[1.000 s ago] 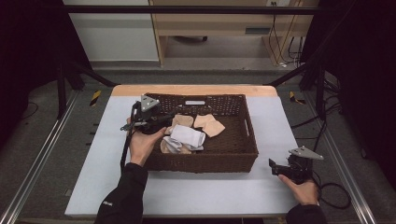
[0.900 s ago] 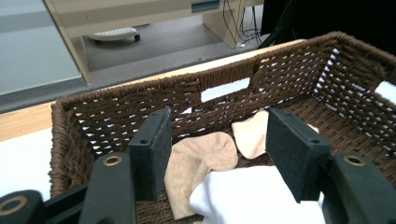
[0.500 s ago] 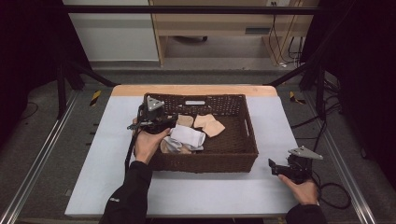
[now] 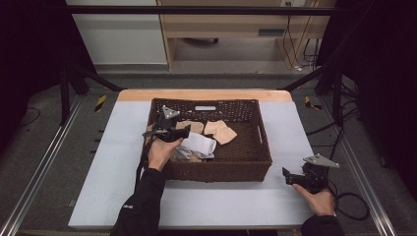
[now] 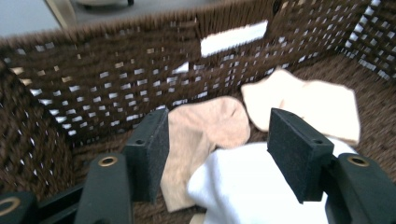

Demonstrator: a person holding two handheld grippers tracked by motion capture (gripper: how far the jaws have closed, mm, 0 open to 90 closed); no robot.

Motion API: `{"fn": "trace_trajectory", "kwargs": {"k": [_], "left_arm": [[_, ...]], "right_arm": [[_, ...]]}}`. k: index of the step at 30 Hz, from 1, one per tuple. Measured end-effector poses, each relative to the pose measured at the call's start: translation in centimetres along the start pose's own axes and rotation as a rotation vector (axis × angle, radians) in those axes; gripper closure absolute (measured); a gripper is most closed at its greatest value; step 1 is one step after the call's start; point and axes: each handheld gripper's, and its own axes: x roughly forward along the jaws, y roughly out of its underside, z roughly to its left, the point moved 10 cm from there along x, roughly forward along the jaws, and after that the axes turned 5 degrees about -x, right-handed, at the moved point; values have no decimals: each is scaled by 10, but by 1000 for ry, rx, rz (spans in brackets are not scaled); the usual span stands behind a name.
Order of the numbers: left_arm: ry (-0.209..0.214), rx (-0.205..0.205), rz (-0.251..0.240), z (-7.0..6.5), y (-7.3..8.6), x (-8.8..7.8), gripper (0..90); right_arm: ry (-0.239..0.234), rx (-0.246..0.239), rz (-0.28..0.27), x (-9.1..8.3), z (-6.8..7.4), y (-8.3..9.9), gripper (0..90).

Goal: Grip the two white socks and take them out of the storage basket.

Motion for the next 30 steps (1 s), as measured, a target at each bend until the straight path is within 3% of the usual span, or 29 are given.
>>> {"fn": "trace_trajectory", "kwargs": {"k": [6, 13, 15, 18, 30], "left_arm": [[8, -21, 43, -1, 11, 4, 398], [20, -13, 113, -5, 24, 8, 398], [27, -12, 145, -6, 28, 9, 426], [23, -12, 154, -6, 29, 10, 450], [60, -13, 198, -11, 34, 10, 810]], "right_arm": [[-3, -3, 4, 0, 0, 0, 69], [-4, -1, 8, 0, 0, 1, 67], [-4, -3, 9, 0, 0, 1, 67], [-5, -1, 12, 0, 1, 1, 68], [-7, 1, 13, 0, 1, 1, 68]]}}
